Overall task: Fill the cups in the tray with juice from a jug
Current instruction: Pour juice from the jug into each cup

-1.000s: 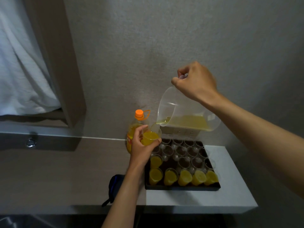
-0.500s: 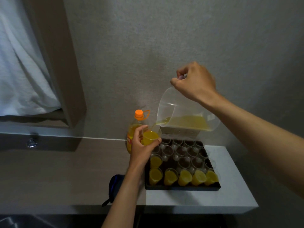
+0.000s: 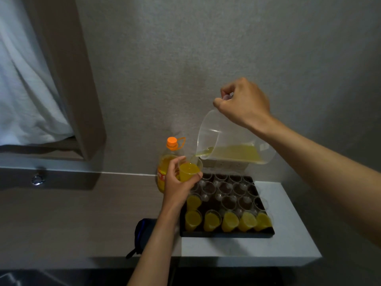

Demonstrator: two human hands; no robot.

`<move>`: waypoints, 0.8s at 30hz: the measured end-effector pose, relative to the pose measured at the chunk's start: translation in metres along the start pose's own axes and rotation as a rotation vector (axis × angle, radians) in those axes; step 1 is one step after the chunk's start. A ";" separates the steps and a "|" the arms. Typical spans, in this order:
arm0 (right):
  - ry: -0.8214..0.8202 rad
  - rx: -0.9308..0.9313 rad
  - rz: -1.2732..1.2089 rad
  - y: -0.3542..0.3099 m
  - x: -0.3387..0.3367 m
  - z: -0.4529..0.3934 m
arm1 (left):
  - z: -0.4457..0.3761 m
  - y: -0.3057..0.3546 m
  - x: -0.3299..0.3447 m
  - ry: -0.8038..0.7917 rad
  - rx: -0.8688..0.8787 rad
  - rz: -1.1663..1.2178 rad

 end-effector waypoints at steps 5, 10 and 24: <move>0.001 -0.007 -0.005 0.003 -0.002 0.002 | 0.001 0.002 0.004 0.004 0.016 -0.012; 0.007 -0.004 -0.001 0.007 -0.005 0.005 | 0.003 0.004 0.009 -0.012 0.010 0.011; -0.003 -0.003 0.039 0.006 -0.009 0.007 | 0.009 0.008 0.014 -0.017 0.010 0.019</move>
Point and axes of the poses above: each hand's wrist, its own z-axis away from the middle knuckle, its own x-axis out of the palm, y = z × x, the point moved 7 cm from there along -z, towards the middle knuckle
